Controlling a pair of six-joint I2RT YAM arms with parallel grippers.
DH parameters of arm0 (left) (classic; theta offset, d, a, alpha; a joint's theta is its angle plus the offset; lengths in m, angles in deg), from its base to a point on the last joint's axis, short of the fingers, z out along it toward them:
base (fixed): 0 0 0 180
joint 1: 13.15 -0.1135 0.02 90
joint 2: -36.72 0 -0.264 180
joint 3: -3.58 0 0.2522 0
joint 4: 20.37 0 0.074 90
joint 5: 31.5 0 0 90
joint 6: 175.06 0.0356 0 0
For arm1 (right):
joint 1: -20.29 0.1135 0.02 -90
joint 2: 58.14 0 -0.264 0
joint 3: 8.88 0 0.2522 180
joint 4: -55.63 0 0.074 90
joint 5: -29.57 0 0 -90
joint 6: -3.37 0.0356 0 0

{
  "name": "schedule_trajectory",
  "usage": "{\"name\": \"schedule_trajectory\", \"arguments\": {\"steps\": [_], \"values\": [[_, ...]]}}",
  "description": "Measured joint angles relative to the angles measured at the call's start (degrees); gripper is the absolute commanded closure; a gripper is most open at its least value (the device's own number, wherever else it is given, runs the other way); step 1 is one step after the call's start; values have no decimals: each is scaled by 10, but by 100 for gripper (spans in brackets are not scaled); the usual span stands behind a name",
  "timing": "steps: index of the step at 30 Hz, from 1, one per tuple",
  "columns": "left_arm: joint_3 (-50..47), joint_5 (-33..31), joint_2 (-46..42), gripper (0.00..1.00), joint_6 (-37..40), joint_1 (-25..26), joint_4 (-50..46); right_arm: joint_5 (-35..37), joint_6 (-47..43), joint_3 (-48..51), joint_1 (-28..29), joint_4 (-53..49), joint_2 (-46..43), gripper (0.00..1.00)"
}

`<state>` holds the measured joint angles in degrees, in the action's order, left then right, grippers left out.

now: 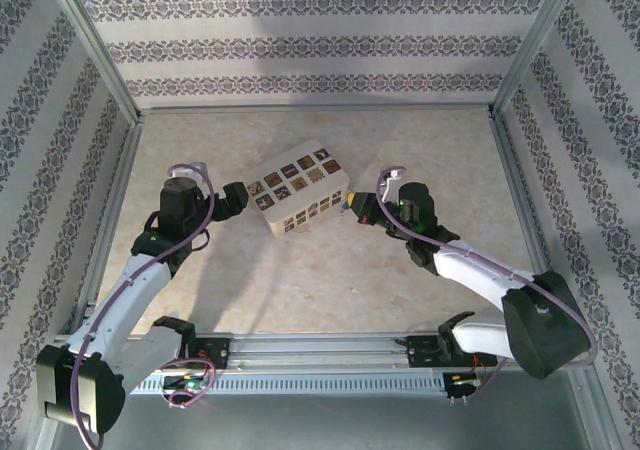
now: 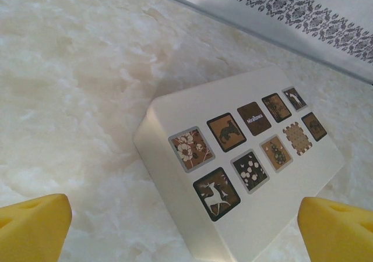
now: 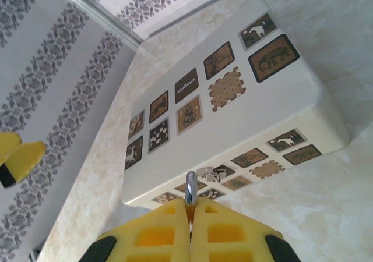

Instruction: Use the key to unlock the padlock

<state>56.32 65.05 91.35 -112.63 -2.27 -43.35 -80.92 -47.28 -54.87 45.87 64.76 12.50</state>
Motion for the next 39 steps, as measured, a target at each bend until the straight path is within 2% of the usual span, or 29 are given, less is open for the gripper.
{"name": "schedule_trajectory", "arguments": {"steps": [8,20,28,39], "values": [[-10,-10,-17,1,10,0,19,-54,-85,-84,0,-223,-52,100],[-17,-23,-24,1,19,0,23,-90,-139,-134,13,-461,-85,100],[-17,-28,-30,1,19,0,24,-105,-141,-136,32,-556,-83,100],[-17,-36,-38,1,19,0,24,-104,-138,-141,79,-585,0,100]]}}
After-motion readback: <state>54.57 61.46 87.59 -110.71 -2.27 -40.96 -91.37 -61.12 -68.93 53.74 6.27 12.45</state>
